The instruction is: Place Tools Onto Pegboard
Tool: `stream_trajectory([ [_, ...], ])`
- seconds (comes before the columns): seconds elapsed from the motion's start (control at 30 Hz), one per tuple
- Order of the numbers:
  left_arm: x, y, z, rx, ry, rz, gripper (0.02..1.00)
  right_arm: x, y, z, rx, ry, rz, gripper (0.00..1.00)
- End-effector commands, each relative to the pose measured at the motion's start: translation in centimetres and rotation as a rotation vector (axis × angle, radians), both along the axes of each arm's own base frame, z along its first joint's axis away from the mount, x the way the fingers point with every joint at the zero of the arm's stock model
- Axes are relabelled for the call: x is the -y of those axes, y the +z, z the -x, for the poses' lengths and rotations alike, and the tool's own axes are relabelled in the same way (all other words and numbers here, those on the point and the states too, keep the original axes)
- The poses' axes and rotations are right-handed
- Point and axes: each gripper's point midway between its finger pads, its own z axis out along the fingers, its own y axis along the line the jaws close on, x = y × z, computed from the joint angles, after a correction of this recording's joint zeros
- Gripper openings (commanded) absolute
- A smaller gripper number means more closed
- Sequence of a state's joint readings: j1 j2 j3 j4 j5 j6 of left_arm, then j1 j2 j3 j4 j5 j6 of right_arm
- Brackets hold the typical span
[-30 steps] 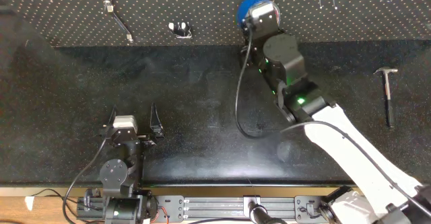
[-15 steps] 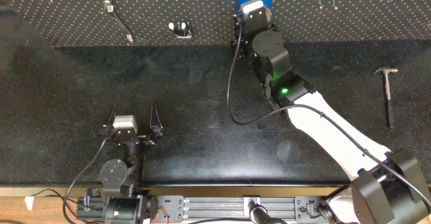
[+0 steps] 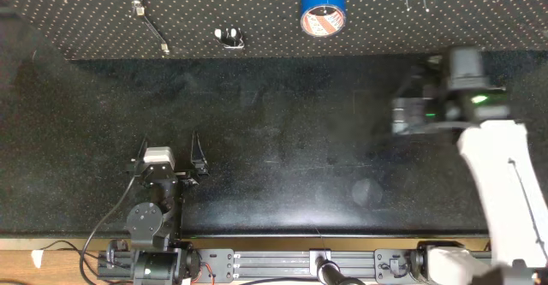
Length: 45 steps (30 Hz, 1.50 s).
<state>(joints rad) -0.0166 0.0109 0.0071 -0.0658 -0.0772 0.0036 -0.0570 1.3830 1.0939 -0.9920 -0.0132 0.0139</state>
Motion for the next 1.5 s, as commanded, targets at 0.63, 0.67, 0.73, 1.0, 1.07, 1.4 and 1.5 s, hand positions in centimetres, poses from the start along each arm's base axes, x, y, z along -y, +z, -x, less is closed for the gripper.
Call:
stream_trajectory([
  [0.63, -0.1, -0.1, 0.0, -0.001, 0.001, -0.012, 0.996, 15.4, -11.2, 2.7, -0.222, 0.108, -0.017, 0.989],
  [0.67, -0.1, -0.1, 0.0, -0.001, 0.001, -0.012, 0.996, 15.4, -11.2, 2.7, -0.220, 0.107, -0.016, 0.993],
  [0.73, -0.1, -0.1, 0.0, -0.001, 0.001, -0.012, 0.996, 15.4, -11.2, 2.7, -0.221, 0.107, -0.017, 0.546],
  [1.0, -0.1, -0.1, 0.0, -0.001, 0.001, -0.012, 0.996, 15.6, -8.3, 0.8, -0.098, -0.047, 0.000, 0.075],
  [1.07, -0.1, -0.1, 0.0, -0.001, 0.001, -0.012, 0.996, 14.5, -2.3, -1.8, 0.137, -0.102, -0.010, 0.075],
  [1.4, -0.1, -0.1, 0.0, -0.001, 0.001, -0.012, 0.996, -4.2, 15.4, -7.0, 0.752, 0.227, -0.163, 0.075],
  [1.5, -0.1, -0.1, 0.0, -0.001, 0.001, -0.012, 0.996, -4.2, 12.2, -8.5, 0.658, 0.204, -0.188, 0.075],
])
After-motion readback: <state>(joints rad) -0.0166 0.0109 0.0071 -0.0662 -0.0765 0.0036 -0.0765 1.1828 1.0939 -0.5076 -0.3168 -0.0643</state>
